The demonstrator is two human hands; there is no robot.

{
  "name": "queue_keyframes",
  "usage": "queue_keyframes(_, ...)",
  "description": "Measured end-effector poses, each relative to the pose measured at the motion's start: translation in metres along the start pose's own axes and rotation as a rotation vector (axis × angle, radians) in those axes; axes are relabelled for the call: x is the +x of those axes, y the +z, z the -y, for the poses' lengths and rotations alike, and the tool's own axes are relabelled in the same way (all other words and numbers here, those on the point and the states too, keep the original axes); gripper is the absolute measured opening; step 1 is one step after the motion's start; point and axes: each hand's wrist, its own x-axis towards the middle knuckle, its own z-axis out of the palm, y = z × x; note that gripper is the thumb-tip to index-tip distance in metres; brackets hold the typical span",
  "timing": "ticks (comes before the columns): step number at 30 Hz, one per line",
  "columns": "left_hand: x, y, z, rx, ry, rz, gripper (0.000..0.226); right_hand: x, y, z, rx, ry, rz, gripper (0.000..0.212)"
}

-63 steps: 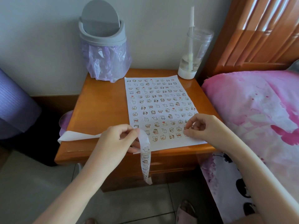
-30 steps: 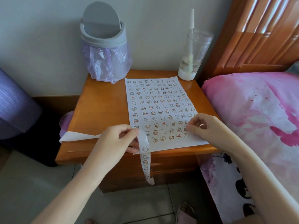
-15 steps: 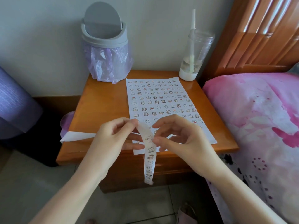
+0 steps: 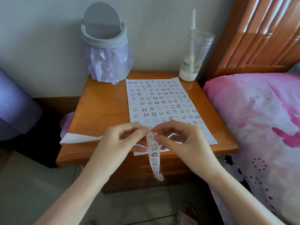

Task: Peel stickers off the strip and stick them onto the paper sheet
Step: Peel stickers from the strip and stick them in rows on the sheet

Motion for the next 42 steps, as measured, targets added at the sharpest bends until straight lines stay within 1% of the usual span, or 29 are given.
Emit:
queue_keyframes(6,-0.001,0.001,0.000,0.032,0.040,-0.036,0.011,0.001,0.002,0.000,-0.100,-0.031,-0.013,0.012)
queue_keyframes(9,-0.001,0.003,0.000,0.037,0.043,-0.037,0.011,0.001,0.003,0.001,-0.132,-0.062,-0.042,0.011)
queue_keyframes(13,0.000,0.004,0.002,0.064,0.031,-0.028,0.015,0.001,0.003,0.000,-0.204,-0.130,-0.038,0.009)
queue_keyframes(19,0.002,0.004,0.005,0.078,0.011,-0.027,0.013,0.002,0.002,0.000,-0.193,-0.131,-0.019,0.004)
queue_keyframes(23,0.003,0.004,0.007,0.085,-0.004,-0.037,0.012,0.002,0.001,0.000,-0.198,-0.118,0.027,0.002)
queue_keyframes(26,0.004,0.004,0.008,0.093,-0.008,-0.061,0.013,0.003,-0.008,0.003,-0.135,-0.063,0.071,0.000)
queue_keyframes(29,0.005,0.002,0.009,0.099,-0.005,-0.094,0.013,0.008,-0.031,0.004,-0.078,0.024,0.068,0.004)
queue_keyframes(32,0.005,0.001,0.011,0.169,0.020,-0.098,0.011,0.012,-0.059,-0.001,-0.116,0.202,0.042,0.003)
queue_keyframes(35,0.005,0.001,0.014,0.233,0.020,-0.076,0.011,0.013,-0.080,-0.012,-0.185,0.362,0.052,0.005)
queue_keyframes(39,0.007,0.001,0.018,0.275,-0.024,-0.043,0.014,0.014,-0.093,-0.024,-0.236,0.472,0.040,0.006)
queue_keyframes(42,0.008,-0.001,0.019,0.297,-0.043,-0.032,0.015,0.016,-0.094,-0.029,-0.243,0.513,0.036,0.006)
